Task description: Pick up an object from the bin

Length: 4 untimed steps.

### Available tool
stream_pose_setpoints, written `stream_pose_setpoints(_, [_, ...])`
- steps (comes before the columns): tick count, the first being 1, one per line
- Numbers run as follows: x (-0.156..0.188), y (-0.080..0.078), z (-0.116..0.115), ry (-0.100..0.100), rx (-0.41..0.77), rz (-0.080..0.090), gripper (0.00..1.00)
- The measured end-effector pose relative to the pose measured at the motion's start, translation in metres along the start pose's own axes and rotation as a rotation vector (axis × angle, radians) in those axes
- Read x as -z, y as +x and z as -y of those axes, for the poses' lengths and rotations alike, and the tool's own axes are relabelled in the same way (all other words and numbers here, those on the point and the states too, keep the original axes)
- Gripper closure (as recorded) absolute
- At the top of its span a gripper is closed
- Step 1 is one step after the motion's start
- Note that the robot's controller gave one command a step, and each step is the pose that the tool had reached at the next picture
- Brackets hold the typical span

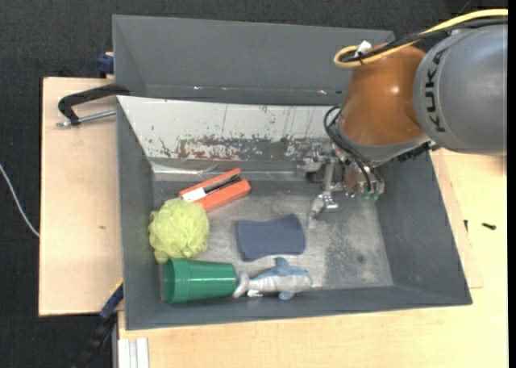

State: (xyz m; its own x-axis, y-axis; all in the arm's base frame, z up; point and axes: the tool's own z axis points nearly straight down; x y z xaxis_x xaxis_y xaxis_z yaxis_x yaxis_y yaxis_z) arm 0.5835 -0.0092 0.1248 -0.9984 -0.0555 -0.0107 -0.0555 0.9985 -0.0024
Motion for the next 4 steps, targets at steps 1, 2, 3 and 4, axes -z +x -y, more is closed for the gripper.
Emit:
stream_pose_setpoints(1, [-0.03,0.01,-0.062,-0.004,0.157,-0.012,0.0])
stream_pose_setpoints(2, [-0.048,0.031,-0.063,-0.01,0.584,0.004,1.0])
stream_pose_setpoints(3, [-0.048,0.031,-0.063,-0.01,0.584,0.003,1.0])
stream_pose_setpoints(4, [-0.007,0.036,-0.056,-0.008,0.593,-0.01,1.0])
